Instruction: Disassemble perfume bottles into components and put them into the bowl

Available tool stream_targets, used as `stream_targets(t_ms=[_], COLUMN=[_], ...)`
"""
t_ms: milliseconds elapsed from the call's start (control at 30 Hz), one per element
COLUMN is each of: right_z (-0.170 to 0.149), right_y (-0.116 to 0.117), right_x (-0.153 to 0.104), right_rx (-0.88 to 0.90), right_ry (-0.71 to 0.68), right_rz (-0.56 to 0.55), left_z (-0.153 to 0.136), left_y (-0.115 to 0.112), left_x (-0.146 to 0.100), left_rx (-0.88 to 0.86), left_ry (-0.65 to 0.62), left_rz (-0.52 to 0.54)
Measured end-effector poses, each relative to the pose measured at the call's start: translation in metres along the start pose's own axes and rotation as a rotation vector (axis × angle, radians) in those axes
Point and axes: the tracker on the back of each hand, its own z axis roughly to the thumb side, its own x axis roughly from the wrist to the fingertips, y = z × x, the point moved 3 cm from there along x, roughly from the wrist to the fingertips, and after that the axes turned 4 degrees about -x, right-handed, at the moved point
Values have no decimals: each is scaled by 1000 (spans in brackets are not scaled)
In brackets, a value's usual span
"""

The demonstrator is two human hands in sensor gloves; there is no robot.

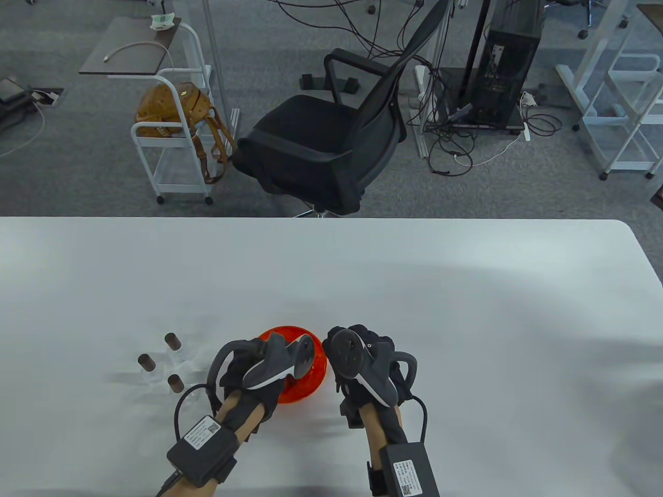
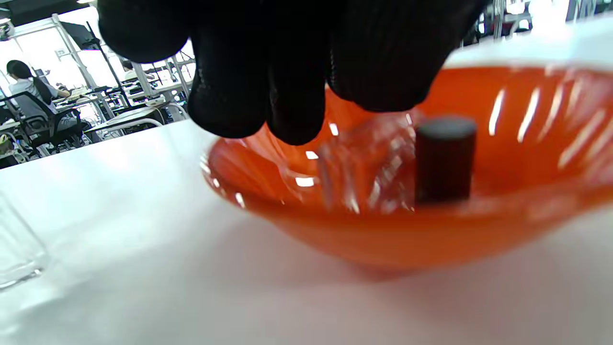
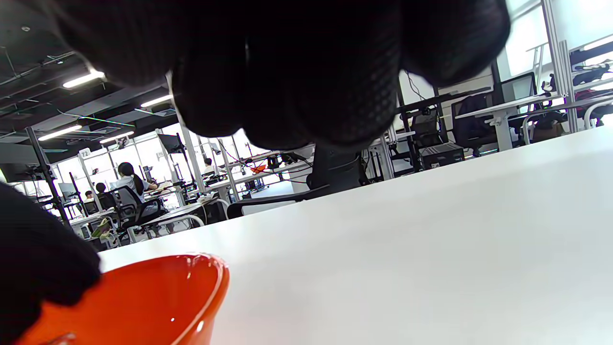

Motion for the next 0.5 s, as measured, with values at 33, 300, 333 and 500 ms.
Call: stream_targets(t_ms=[33, 300, 333, 500], right_z=[0, 3, 4, 9], right_y=[0, 1, 2, 5], right_x=[0, -2, -2, -3], right_rx=[0, -20, -25, -31], right_ry=[-1, -12, -15, -22], right_rz=[3, 23, 28, 48], left_z=[-9, -155, -175, -247], left_y=[9, 65, 62, 7], left_x=[-6, -59, -64, -72], left_rx=[-35, -301, -339, -505], left_ry=[9, 182, 209, 312], left_rz=[24, 260, 280, 188])
